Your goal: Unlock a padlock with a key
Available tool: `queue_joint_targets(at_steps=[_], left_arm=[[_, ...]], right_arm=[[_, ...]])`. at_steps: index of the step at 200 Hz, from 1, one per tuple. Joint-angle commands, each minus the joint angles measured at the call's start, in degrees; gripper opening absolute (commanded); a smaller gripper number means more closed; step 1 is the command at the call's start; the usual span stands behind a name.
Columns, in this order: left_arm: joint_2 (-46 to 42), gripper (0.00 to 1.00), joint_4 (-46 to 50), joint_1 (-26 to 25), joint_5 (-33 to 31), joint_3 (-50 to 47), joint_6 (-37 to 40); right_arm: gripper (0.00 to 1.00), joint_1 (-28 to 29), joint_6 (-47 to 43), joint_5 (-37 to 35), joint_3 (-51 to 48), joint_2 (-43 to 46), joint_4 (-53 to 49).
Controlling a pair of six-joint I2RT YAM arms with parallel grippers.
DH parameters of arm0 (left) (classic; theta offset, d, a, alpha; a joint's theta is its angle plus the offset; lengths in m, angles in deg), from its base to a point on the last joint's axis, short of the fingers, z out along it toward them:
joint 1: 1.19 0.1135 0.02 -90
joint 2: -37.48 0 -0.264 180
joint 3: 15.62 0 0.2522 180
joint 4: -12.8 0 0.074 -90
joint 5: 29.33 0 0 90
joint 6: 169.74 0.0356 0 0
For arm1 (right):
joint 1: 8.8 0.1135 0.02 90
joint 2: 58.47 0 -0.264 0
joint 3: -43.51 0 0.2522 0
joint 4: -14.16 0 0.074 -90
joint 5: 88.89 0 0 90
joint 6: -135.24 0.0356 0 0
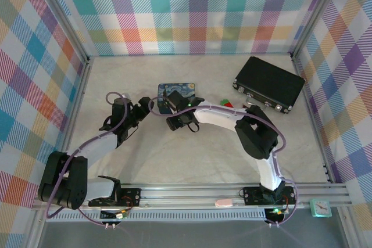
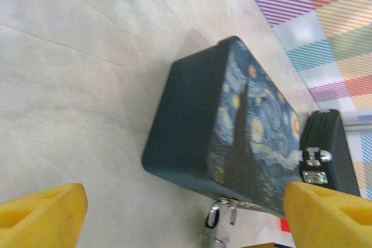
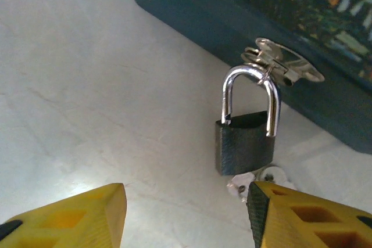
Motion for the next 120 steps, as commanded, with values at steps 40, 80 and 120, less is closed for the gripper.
queue_joint_targets(at_steps=[40,80,120], left_arm=[[4.55,0.86,-5.70,1.48,5.06,1.08,-1.11],[5.91,0.85,-6.96,1.63,4.61,2.68,-0.75],[7.30,0.85,-7.14,2.37,3.52,6.33,2.64]], right_arm=[[0.54,0.97,-5.80,-9.45,1.74,-4.14,-1.98],[0.39,0.95,-6.17,-11.57,-0.25,-4.70,2.40],[0.32,0.10,-9.85,-11.10,-4.43,-3.05,8.47]])
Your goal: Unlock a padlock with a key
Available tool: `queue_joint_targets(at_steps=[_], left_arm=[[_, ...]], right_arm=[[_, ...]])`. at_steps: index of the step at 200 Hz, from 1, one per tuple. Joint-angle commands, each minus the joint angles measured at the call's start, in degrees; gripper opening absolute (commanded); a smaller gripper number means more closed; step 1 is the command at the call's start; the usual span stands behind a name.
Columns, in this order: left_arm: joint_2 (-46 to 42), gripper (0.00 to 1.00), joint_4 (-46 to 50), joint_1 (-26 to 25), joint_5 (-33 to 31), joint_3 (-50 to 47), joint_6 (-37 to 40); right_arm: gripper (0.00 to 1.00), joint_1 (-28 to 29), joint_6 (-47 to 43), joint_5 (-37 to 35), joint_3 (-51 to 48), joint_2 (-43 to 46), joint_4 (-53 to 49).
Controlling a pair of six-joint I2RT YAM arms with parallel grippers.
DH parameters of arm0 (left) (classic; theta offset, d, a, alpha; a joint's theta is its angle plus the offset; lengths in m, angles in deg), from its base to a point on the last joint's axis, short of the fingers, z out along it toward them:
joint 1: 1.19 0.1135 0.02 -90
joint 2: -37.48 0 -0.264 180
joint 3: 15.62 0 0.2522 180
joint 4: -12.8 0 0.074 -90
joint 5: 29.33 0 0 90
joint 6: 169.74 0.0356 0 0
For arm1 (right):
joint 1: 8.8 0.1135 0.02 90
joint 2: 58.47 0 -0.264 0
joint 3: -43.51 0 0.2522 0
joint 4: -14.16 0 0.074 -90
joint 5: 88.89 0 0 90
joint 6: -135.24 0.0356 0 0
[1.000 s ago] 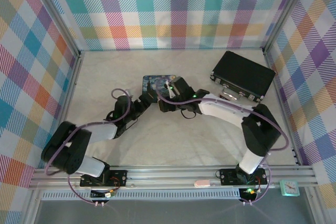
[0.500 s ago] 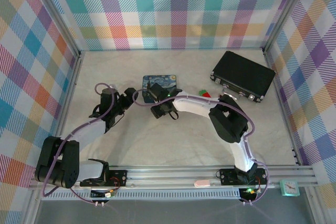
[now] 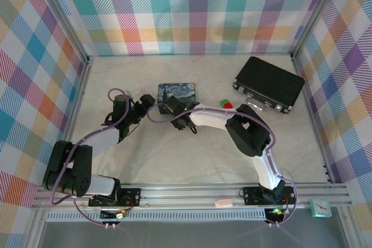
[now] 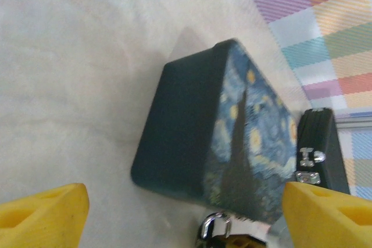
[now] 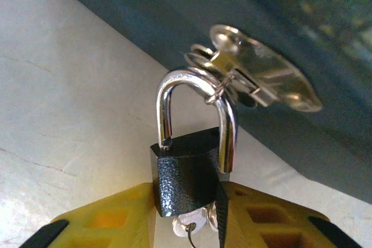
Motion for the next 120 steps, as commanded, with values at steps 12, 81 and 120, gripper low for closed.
queue_joint_targets(at_steps=[12,81,120], left_arm=[[2.39,0.85,-3.22,1.91,0.40,4.66,3.33],[18.44,0.75,-15.97,5.83,12.92,13.23,4.15],[23.36,0.75,-20.77,5.81,15.47,13.86,4.37]], right_arm=[[0.33,-0.85,-4.53,1.40,-3.28,1.13,5.09],[0.07,-4.25,-9.74,9.87,-7.51,3.60,10.17],[0.00,-5.22,-18.03,15.90,-7.60,4.67,10.48]])
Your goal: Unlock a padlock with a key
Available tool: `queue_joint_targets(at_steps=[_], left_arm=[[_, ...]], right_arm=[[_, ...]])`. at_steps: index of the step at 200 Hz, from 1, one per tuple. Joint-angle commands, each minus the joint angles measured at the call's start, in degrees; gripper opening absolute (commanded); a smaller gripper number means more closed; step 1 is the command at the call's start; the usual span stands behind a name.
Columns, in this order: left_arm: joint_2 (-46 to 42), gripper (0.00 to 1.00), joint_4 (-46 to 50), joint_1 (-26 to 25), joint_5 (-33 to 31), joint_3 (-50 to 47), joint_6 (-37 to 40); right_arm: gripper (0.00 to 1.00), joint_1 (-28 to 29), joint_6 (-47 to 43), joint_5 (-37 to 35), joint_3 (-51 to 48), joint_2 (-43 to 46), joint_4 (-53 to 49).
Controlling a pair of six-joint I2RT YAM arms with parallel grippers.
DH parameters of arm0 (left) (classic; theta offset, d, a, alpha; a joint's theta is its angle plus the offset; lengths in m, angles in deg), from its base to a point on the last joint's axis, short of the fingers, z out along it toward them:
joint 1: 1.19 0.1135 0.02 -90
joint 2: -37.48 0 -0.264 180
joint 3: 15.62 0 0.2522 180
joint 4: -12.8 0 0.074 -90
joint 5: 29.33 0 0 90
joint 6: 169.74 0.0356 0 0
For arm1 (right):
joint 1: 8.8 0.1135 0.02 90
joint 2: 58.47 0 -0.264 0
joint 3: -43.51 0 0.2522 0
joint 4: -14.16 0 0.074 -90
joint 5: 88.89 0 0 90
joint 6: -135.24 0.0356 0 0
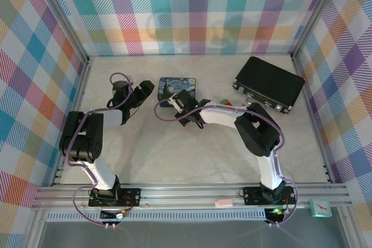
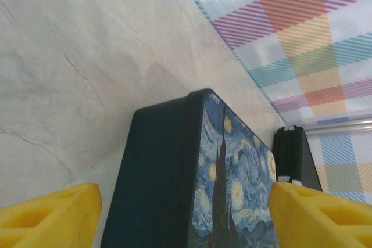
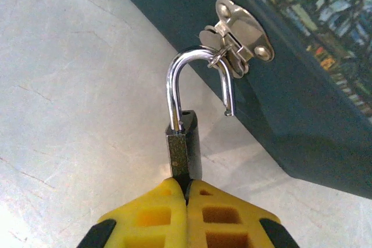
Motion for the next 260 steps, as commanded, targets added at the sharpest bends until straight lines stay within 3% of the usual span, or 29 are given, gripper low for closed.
queue_joint_targets(at_steps=[1,89,132,143,159,179,207,260], left_arm=[[2.41,0.75,-6.45,0.22,4.36,1.53,1.38],[10.40,0.62,-12.82,-1.26,11.01,3.46,-0.22],[9.41,0.61,-13.68,-2.32,9.74,1.07,-0.95],[8.67,0.61,-13.40,-2.25,9.05,0.52,-0.89],[7.91,0.63,-12.75,-2.24,8.15,0.35,-0.80],[7.51,0.64,-11.59,-2.32,7.68,1.10,-0.78],[7.17,0.64,-10.74,-2.28,7.67,1.56,-0.96],[5.75,0.64,-11.09,-2.24,7.07,0.41,-1.60]], right_arm=[[0.00,-0.30,-6.29,7.20,-0.97,-0.34,-0.74],[0.00,-3.10,-13.38,14.99,6.40,-2.90,-6.19],[0.00,-3.39,-11.71,10.99,10.06,-3.44,-10.85],[0.07,-3.39,-9.22,9.43,10.03,-2.86,-11.84],[0.29,-3.22,-4.25,8.37,10.17,-2.55,-13.58],[0.42,-2.89,0.99,7.82,9.92,-2.88,-14.05],[0.51,-1.71,5.43,6.63,9.14,-3.74,-10.72],[0.52,-0.73,9.21,7.60,11.98,-7.01,-9.17]])
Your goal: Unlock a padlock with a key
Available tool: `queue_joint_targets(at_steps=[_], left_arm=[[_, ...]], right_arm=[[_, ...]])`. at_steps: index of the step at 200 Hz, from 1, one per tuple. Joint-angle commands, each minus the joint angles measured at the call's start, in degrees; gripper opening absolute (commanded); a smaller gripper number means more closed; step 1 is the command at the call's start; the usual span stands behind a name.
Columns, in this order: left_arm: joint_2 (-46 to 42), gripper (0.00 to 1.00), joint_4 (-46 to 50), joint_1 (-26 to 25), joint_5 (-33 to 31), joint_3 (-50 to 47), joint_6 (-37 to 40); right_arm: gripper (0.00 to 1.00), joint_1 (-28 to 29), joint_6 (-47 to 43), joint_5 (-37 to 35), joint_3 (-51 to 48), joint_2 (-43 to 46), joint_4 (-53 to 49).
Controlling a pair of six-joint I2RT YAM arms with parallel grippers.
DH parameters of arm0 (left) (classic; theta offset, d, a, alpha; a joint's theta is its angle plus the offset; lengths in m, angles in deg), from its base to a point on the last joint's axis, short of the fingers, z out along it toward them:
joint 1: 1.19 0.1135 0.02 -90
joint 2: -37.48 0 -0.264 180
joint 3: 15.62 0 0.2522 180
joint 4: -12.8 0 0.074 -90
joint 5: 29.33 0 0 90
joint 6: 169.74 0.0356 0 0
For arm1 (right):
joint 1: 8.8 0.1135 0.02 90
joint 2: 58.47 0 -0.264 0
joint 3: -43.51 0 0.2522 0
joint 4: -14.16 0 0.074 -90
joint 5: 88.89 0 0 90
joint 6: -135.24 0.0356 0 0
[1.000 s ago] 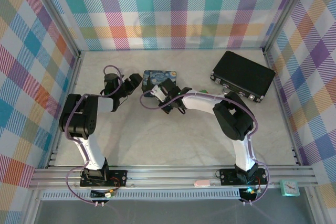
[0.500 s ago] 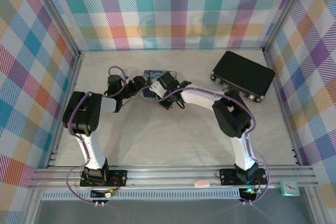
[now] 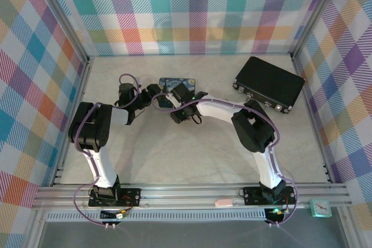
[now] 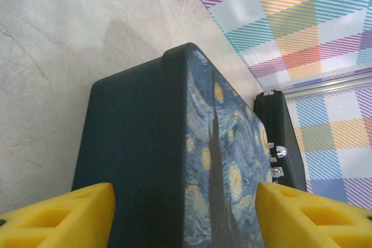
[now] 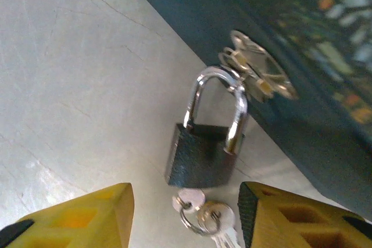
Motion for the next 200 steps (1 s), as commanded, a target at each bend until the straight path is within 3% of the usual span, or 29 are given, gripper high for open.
queue_joint_targets(at_steps=[1,63,87,103,115,140,200], left_arm=[[-2.64,0.64,-0.73,-0.25,-0.57,-0.64,-0.46],[-2.91,0.64,-1.63,-0.29,-0.32,-1.30,-1.32],[-2.81,0.64,-2.52,-0.25,-0.45,-1.84,-1.94],[-3.02,0.64,-2.69,-0.25,-0.57,-2.22,-2.04],[-3.21,0.64,-2.62,-0.17,-0.53,-2.27,-1.90],[-3.07,0.64,-2.44,0.34,-0.31,-1.88,-1.38],[-3.63,0.65,3.31,0.69,-0.95,2.28,3.45]], right_arm=[[0.52,0.46,3.84,-0.16,1.72,-1.95,0.96],[0.53,1.00,4.51,-10.56,2.22,-4.62,2.88],[0.43,0.98,3.34,-11.07,2.21,-5.20,4.01],[0.26,0.83,2.24,-11.43,2.15,-5.32,3.94],[0.18,0.63,0.72,-10.71,1.38,-4.89,4.34],[0.10,-0.17,-2.21,-7.16,-1.19,-2.43,5.60],[0.02,-3.29,-11.81,2.67,-5.43,2.16,5.70]])
